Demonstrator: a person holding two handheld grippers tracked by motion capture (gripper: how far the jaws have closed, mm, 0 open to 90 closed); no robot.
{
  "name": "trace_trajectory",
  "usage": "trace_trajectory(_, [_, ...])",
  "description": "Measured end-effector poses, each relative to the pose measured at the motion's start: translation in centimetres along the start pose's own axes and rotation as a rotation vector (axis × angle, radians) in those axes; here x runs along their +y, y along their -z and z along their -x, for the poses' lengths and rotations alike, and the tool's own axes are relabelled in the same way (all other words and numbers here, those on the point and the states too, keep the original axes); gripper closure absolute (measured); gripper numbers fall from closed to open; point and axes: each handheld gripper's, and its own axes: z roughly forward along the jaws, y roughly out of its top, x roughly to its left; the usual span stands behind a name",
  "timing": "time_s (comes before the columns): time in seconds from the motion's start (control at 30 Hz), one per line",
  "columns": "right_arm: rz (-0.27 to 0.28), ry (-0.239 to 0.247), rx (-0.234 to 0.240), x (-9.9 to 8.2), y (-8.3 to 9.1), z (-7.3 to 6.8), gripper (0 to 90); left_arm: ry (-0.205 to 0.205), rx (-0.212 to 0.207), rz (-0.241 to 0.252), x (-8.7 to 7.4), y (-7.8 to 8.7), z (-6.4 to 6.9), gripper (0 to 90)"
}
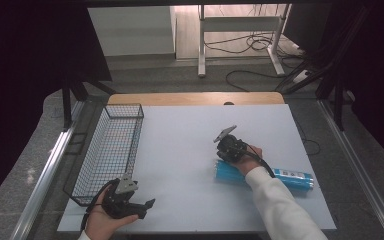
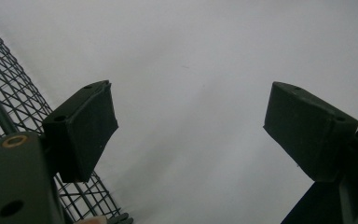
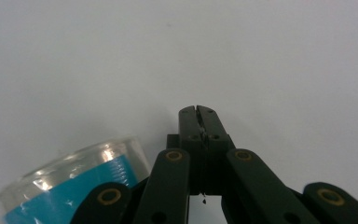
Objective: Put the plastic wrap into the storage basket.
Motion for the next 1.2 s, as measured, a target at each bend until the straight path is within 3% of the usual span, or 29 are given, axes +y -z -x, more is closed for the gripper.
trace_trajectory(0.3, [-0.009, 0.014, 0.014, -0.3, 0.4, -0.3, 89.7, 0.002, 0.001, 0.0, -0.1, 0.0, -0.1, 16.5])
trace_trajectory(0.4, [0.032, -0.03, 0.038, -0.3, 1.2, 0.2, 89.7, 0.003, 0.001, 0.0, -0.1, 0.0, -0.2, 16.5])
trace_trajectory(0.6, [0.064, -0.058, 0.046, -0.8, 3.8, 0.8, 89.6, 0.002, -0.001, -0.001, -0.1, 0.0, -0.2, 16.5])
trace_trajectory(0.7, [0.094, -0.089, 0.03, -2.0, 6.2, 1.0, 89.6, 0.002, 0.0, 0.002, -0.1, 0.2, -0.2, 16.5])
trace_trajectory(0.77, [0.114, -0.12, 0.003, -3.6, 8.2, 1.4, 89.6, 0.005, 0.0, 0.005, -0.1, 0.2, -0.2, 16.5])
trace_trajectory(0.9, [0.138, -0.26, -0.092, -8.6, 12.9, 3.2, 89.4, 0.006, -0.001, 0.003, -0.1, 0.2, -0.2, 16.5])
trace_trajectory(0.93, [0.138, -0.26, -0.092, -8.6, 12.9, 3.2, 89.4, 0.006, -0.001, 0.003, -0.1, 0.2, -0.2, 16.5])
trace_trajectory(0.97, [0.138, -0.37, -0.156, -12.2, 15.3, 4.5, 89.4, 0.001, -0.003, 0.003, 0.0, 0.2, -0.1, 16.5])
trace_trajectory(1.0, [0.133, -0.405, -0.185, -13.5, 16.0, 4.9, 89.4, 0.001, -0.003, 0.003, 0.0, 0.2, -0.1, 16.5])
trace_trajectory(1.03, [0.133, -0.405, -0.185, -13.5, 16.0, 4.9, 89.4, -0.001, -0.004, 0.003, 0.1, 0.2, 0.0, 16.5])
trace_trajectory(1.1, [0.101, -0.503, -0.26, -17.3, 17.5, 6.1, 89.4, -0.004, -0.007, 0.006, 0.2, 0.2, 0.0, 16.4])
trace_trajectory(1.2, [0.028, -0.603, -0.305, -21.3, 17.9, 7.2, 89.4, -0.008, -0.009, 0.005, 0.3, 0.0, 0.0, 16.4])
